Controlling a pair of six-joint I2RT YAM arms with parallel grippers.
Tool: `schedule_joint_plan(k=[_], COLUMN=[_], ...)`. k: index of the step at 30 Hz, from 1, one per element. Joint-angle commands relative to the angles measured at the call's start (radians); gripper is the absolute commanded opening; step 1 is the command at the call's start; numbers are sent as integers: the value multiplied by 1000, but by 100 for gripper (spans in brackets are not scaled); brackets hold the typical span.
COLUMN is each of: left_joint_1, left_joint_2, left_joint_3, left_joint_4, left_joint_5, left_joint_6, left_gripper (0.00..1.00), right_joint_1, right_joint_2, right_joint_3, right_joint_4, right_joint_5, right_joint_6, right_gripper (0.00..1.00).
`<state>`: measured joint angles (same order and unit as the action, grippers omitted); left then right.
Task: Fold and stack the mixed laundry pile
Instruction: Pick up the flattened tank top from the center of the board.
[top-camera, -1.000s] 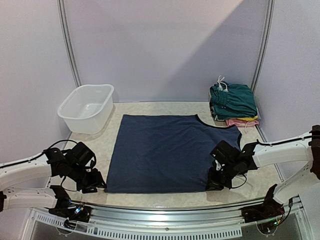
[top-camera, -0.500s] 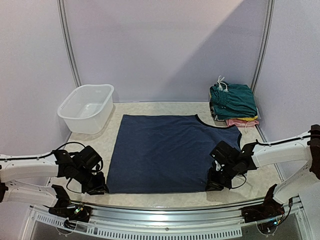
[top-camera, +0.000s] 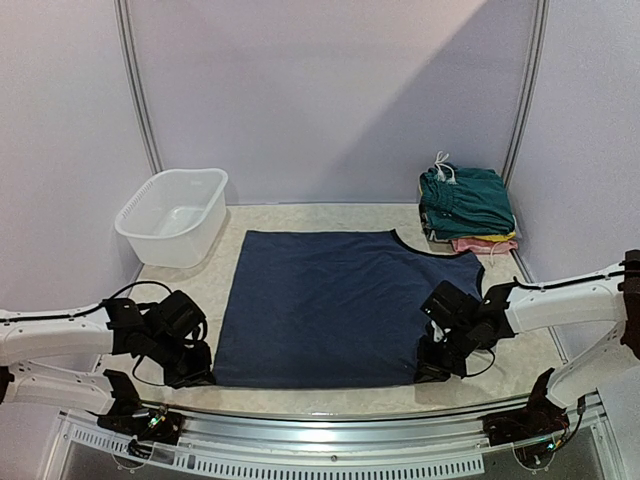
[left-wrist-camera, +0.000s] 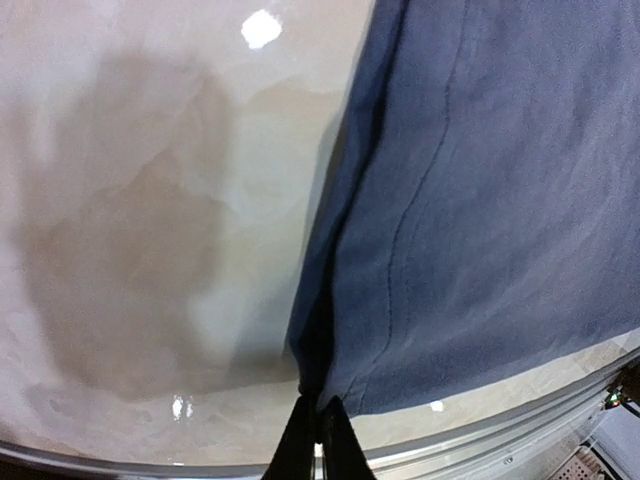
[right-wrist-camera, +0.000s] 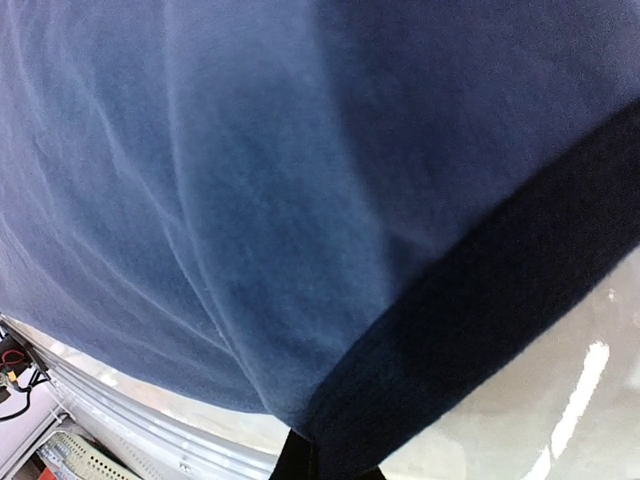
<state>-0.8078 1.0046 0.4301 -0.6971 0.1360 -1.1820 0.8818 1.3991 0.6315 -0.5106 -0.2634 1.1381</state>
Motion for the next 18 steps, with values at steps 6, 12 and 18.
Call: schedule_joint_plan(k=[6,12,18], left_joint_1=[-27,-27,-24], left_joint_2=[-71,-63,-8], left_joint_3=[100,157,242], left_joint_4=[-136,-178,-237], left_joint_5=[-24,-36,-54], left_joint_6=[-41,-47,-30], left_gripper=[0,0,0], right_joint_1=[5,4,4], right_joint_2=[-62,-33,14], right_joint_3=[118,225,334], right_joint_4=[-235,-362,-489], right_joint_5=[39,70,123], right_joint_6=[-55,-81,-95], right_gripper=[0,0,0])
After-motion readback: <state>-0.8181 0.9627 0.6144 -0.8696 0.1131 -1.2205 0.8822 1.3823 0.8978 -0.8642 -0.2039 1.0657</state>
